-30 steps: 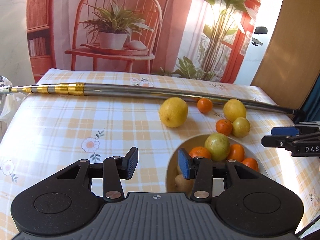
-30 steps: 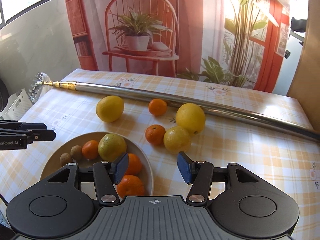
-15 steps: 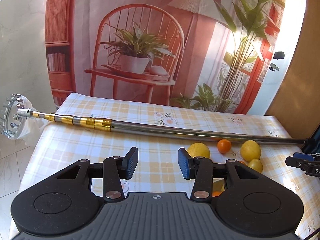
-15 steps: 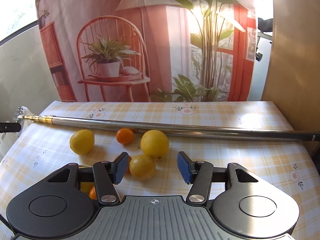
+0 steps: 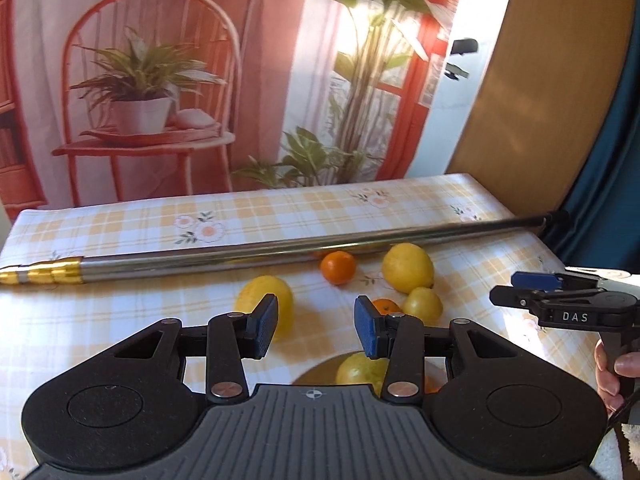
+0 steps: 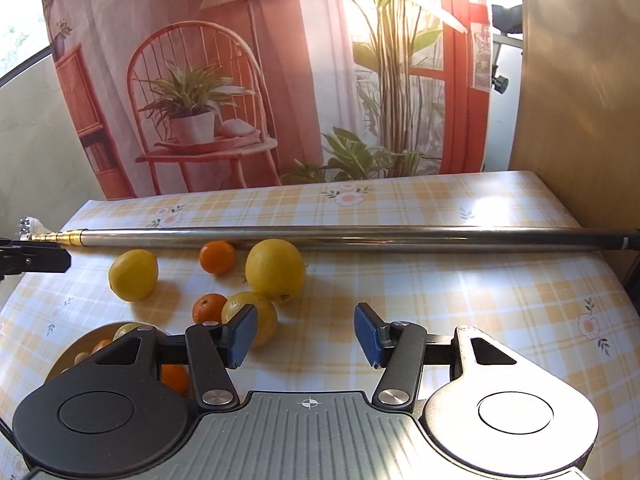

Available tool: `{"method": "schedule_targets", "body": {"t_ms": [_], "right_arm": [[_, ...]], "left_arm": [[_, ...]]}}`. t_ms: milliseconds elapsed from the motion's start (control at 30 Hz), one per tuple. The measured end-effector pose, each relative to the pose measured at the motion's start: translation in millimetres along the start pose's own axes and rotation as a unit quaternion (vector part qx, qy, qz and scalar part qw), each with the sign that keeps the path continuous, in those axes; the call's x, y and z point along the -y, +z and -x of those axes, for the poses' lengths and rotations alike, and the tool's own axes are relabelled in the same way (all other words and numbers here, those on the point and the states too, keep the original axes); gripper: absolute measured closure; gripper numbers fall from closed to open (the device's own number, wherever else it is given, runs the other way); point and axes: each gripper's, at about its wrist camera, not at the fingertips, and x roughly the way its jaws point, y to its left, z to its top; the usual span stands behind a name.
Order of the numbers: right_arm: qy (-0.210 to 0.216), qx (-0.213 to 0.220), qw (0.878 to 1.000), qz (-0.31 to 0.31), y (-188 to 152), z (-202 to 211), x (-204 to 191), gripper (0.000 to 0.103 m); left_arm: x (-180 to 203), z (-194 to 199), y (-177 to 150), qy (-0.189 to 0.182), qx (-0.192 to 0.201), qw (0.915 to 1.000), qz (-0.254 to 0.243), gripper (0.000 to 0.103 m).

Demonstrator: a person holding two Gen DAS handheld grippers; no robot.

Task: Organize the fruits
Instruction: 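Move both tools back toward the loose fruits beside the plate, then grasp a mandarin with the left tool while the right tool grasps a yellow lemon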

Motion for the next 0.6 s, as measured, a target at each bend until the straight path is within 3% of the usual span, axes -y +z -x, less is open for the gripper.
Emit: {"method": "schedule_targets", "body": {"t_ms": [100,233,600], "right_arm": [[0.004,-0.003,1.000,-0.011,-3,-4,6,0.053],[0.004,-0.008,0.999,-0.031,-4,-10,17,0.053],[0.014,-0.014,0.998,-0.051,-5,-21,30,0.053]], "left_arm": [[11,-31,-4,-0.041,-0.032,0.9985,-0.016,0.063],[21,-62,-5,-0.051,-0.068,0.9957,-0.036,0.064],[25,-108,3,-0.100,-0.100,0.9891,-0.041,0.064]]}}
